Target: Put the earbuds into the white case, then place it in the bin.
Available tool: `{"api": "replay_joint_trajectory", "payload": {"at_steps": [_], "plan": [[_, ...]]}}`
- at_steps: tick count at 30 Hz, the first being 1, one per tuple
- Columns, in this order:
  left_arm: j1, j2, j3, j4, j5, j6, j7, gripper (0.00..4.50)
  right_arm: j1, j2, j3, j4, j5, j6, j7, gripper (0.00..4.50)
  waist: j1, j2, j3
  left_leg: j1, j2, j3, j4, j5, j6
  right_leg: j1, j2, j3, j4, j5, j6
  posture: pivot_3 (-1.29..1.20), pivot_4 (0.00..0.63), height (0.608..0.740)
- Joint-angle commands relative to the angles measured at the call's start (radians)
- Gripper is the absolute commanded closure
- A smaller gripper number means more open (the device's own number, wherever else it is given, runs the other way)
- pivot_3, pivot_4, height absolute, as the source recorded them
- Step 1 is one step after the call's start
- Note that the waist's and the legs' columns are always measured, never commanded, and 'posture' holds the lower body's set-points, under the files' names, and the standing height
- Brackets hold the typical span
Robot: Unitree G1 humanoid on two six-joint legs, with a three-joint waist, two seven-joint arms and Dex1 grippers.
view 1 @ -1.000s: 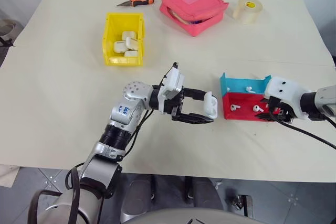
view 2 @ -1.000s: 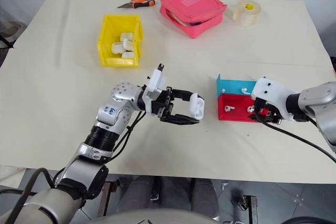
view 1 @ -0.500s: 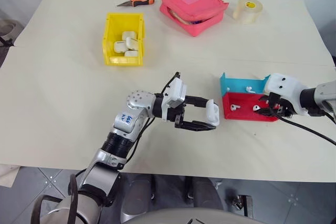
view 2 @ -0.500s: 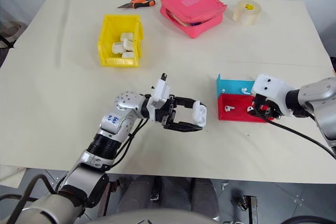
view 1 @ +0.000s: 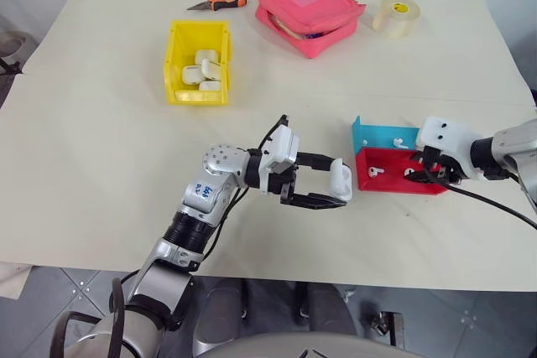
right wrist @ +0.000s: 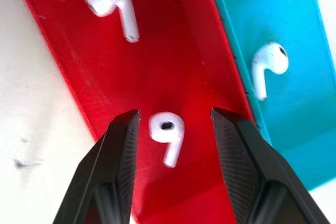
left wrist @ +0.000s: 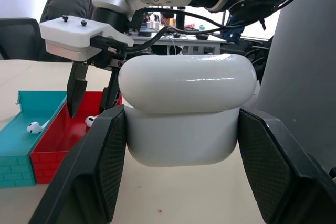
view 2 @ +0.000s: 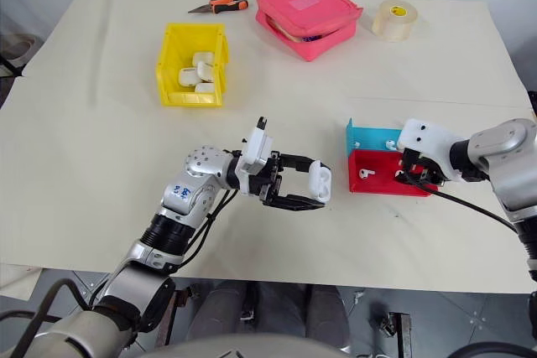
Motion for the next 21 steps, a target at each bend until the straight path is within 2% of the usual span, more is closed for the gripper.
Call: {"api": "replay_joint_trajectory", "payload": {"at_steps": [1,15,18,21], "plan": [[0.005,-0.006,-0.013,-0.033,-0.007,-0.008,-0.001,1.71,-0.023,0.008,0.002,0.023,-0.024,-0.015,0.017,2.28,0.0,0.0,0.0,0.0,0.0,0.0,0.0,0.0,0.0,0.0,0.0,0.0,0.0,0.0,0.0,0.0,0.15,0.74],[0.008,0.005,-0.017,-0.046,-0.011,0.003,0.006,1.71,-0.036,0.025,0.007,0.045,-0.05,-0.01,0.057,2.28,0.0,0.0,0.0,0.0,0.0,0.0,0.0,0.0,0.0,0.0,0.0,0.0,0.0,0.0,0.0,0.0,0.15,0.74],[0.005,0.005,-0.016,-0.042,-0.011,0.002,0.007,1.71,-0.037,0.029,0.003,0.038,-0.044,-0.004,0.064,2.84,-0.001,0.0,0.0,0.0,0.0,0.0,0.0,0.0,0.0,0.0,0.0,0.0,0.0,0.0,0.0,0.0,0.15,0.74],[0.002,0.005,-0.015,-0.039,-0.01,0.001,0.007,1.71,-0.04,0.034,-0.001,0.036,-0.042,0.004,0.065,3.81,-0.001,0.0,0.0,0.0,0.0,0.0,0.0,0.0,0.0,0.0,0.0,0.0,0.0,0.0,0.0,0.0,0.15,0.74]]}}
